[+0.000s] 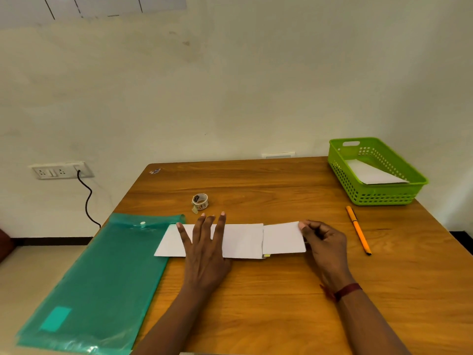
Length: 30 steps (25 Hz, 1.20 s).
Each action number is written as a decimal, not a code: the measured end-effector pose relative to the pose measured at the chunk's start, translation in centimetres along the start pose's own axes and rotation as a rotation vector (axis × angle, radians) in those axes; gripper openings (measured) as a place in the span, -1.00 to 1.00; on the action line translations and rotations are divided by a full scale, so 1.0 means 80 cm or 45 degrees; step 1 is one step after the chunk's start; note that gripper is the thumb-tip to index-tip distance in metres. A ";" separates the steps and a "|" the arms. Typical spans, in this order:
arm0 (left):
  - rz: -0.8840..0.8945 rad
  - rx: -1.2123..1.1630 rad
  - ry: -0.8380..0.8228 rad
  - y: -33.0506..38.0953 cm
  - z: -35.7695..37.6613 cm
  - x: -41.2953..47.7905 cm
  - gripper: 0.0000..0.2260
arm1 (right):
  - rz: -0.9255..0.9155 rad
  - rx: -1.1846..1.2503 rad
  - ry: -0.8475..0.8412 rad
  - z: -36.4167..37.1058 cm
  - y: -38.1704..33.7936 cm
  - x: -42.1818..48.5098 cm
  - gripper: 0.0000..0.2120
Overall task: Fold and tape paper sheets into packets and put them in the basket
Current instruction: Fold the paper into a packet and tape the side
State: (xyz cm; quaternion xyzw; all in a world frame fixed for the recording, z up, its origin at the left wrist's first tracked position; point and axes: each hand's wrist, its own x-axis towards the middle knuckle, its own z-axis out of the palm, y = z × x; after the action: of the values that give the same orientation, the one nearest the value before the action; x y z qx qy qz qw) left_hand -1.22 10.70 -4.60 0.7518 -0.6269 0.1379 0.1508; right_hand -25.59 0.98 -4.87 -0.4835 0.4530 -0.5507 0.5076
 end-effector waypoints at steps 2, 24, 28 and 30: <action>0.044 0.023 -0.057 0.000 0.002 0.002 0.00 | 0.027 -0.053 -0.146 0.001 0.003 -0.002 -0.90; 0.265 -0.180 -0.507 -0.022 -0.023 0.045 0.01 | -0.009 -0.062 -0.083 -0.002 0.001 -0.001 -0.74; 0.248 -0.140 -0.445 0.004 -0.020 0.045 0.01 | 0.004 -0.055 -0.077 -0.002 0.002 -0.003 -0.85; 0.235 -0.138 -0.424 0.016 -0.021 0.047 -0.01 | -0.011 -0.086 -0.104 0.000 0.000 -0.005 -0.87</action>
State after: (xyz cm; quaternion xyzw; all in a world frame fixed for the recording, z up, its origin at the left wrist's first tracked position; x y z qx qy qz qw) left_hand -1.89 7.79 -1.52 0.6944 -0.7159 -0.0093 0.0720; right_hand -25.62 1.40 -4.92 -0.5247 0.4481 -0.5171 0.5065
